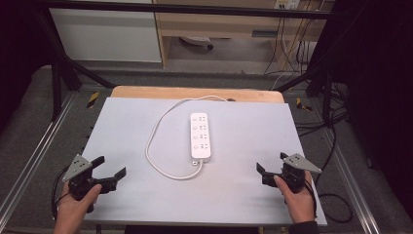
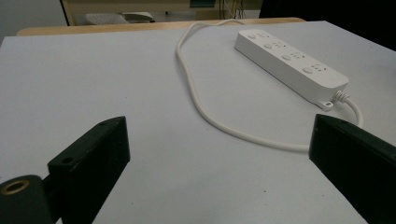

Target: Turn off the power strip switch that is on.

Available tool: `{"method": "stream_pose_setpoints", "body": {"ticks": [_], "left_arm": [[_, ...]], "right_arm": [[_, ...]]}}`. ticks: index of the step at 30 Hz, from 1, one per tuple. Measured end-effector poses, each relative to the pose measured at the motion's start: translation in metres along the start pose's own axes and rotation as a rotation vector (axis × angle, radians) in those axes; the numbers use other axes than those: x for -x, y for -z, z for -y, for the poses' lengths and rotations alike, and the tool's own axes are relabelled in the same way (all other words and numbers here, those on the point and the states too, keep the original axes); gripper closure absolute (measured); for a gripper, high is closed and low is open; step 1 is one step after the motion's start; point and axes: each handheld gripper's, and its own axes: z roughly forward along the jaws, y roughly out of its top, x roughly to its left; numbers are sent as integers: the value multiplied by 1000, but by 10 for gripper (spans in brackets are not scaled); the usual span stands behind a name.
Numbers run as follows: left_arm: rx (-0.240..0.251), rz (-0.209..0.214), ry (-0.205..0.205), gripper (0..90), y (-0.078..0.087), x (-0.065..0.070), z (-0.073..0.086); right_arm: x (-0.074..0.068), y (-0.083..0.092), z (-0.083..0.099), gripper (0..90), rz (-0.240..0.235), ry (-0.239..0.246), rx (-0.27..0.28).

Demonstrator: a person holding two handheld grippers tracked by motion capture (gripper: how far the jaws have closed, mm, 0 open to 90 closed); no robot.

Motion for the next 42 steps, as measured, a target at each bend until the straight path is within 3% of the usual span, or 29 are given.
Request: {"method": "stream_pose_setpoints", "body": {"ticks": [12, 26, 36, 42], "left_arm": [[11, 8, 9, 53, 2, 0, -1], [18, 24, 20, 58, -4, 7, -4], [23, 60, -3, 60, -20, 25, -22], [38, 96, 15, 64, -32, 28, -33]], "right_arm": [[-6, -1, -1, 19, -22, -14, -3], [-14, -5, -2, 19, -50, 6, -10], [-18, -8, 0, 19, -67, 26, -28], [-21, -13, 2, 21, -90, 38, -48]]}}
